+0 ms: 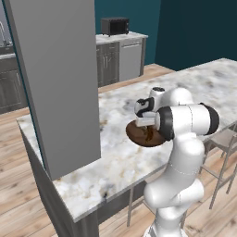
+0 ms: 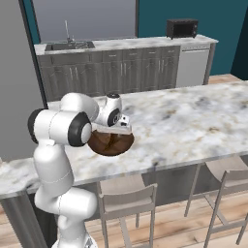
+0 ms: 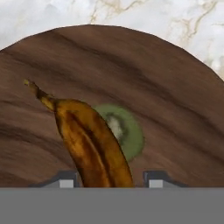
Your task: Retrieve the kiwi and banana from the fridge and place them into the bowl on the dining table.
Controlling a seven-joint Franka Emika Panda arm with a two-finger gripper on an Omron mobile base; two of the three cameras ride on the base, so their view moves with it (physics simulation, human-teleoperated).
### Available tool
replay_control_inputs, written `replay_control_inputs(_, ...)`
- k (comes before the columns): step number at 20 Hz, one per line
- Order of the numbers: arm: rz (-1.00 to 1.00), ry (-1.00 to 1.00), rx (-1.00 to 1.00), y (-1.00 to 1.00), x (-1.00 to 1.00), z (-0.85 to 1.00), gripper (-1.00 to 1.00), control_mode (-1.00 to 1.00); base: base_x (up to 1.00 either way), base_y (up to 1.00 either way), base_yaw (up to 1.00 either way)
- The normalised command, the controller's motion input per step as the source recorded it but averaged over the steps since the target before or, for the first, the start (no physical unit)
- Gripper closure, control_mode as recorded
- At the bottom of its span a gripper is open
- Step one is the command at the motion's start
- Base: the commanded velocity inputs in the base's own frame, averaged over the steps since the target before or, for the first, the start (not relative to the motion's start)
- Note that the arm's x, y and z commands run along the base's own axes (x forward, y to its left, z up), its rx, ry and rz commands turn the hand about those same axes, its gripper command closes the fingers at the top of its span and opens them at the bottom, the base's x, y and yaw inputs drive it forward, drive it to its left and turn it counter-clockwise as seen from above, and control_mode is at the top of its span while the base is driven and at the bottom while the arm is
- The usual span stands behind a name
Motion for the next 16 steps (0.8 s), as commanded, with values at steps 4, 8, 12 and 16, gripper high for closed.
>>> replay_control_inputs(4,-0.04,-0.07,0.0,-0.26,-0.99,0.04,-1.0,-1.0,0.0,0.0,0.0)
replay_control_inputs(8,-0.03,-0.16,0.0,-0.13,-0.81,0.51,-1.0,-1.0,0.0,0.0,0.0)
replay_control_inputs(12,0.0,-0.15,0.0,-0.11,-0.43,0.97,-1.0,-1.0,0.0,0.0,0.0)
replay_control_inputs(16,0.0,-0.17,0.0,-0.18,-0.5,1.0,-1.0,-1.0,0.0,0.0,0.0)
